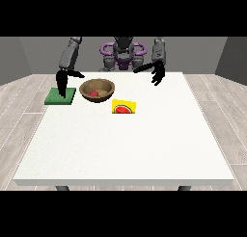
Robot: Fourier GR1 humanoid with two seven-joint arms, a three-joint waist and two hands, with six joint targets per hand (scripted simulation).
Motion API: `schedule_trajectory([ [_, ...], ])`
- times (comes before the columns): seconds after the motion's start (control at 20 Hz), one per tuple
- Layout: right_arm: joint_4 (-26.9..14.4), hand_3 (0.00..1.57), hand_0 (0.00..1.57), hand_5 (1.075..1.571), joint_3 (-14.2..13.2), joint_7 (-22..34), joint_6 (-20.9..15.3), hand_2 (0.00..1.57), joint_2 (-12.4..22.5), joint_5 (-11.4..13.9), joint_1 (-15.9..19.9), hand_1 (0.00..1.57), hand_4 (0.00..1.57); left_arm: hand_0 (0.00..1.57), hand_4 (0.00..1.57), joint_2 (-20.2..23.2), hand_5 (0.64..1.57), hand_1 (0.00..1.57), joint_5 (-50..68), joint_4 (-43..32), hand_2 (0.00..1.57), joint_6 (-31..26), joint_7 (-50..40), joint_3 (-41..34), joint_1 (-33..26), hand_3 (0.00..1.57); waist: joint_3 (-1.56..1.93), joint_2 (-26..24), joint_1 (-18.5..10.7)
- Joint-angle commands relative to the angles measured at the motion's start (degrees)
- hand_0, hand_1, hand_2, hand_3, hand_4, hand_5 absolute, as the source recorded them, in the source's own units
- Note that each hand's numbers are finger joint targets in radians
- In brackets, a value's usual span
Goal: Pick the cup and pour the ball into the bowl, then pick the bowl and place it on the pad
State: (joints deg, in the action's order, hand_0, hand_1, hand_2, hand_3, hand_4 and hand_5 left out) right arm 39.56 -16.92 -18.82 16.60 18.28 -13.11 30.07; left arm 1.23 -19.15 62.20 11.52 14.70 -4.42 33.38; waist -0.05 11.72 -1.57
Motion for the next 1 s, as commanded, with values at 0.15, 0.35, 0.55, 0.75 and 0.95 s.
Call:
schedule_trajectory([
  [0.15, -6.22, 0.00, 0.00, 1.549, -0.35, -6.61, -0.17, 0.00, -1.79, 0.67, -3.04, 0.00, 0.19, 0.00, 0.00, 0.60, 1.546, 0.00, 1.50, 3.45, 0.00, -2.98, -1.90, 1.61, -0.38, 0.00, 0.09, -0.62, -2.71],
  [0.35, -8.91, 0.00, 0.00, 1.549, -0.97, -7.71, -0.43, 0.00, -2.52, 0.04, -0.26, 0.00, 0.26, 0.00, 0.00, -0.70, 1.554, 0.00, 1.21, 4.75, 0.00, -1.58, -4.02, 2.85, 2.34, 0.00, 0.10, 2.00, -3.51],
  [0.55, -9.99, 0.00, 0.00, 1.531, -2.46, -11.17, -1.30, 0.00, -2.43, -0.49, -0.48, 0.00, 0.13, 0.00, 0.00, 1.53, 1.557, 0.00, 2.57, 7.60, 0.00, -4.72, -2.71, 2.61, 3.53, 0.00, 0.12, 5.82, -6.52],
  [0.75, -10.00, 0.00, 0.00, 1.527, -2.73, -10.84, -2.09, 0.00, -4.84, -1.44, 0.01, 0.00, 0.21, 0.00, 0.00, -1.05, 1.558, 0.00, -0.33, 8.23, 0.00, -1.83, -4.63, 5.20, 3.08, 0.00, 0.14, 5.04, -7.76],
  [0.95, -8.74, 0.00, 0.00, 1.532, -2.55, -7.39, -3.37, 0.00, -5.92, -1.97, 0.60, 0.00, 0.23, 0.00, 0.00, 1.08, 1.562, 0.00, 1.26, 7.07, 0.00, -5.77, -4.89, 4.64, 3.08, 0.00, 0.05, 2.84, -8.97],
])
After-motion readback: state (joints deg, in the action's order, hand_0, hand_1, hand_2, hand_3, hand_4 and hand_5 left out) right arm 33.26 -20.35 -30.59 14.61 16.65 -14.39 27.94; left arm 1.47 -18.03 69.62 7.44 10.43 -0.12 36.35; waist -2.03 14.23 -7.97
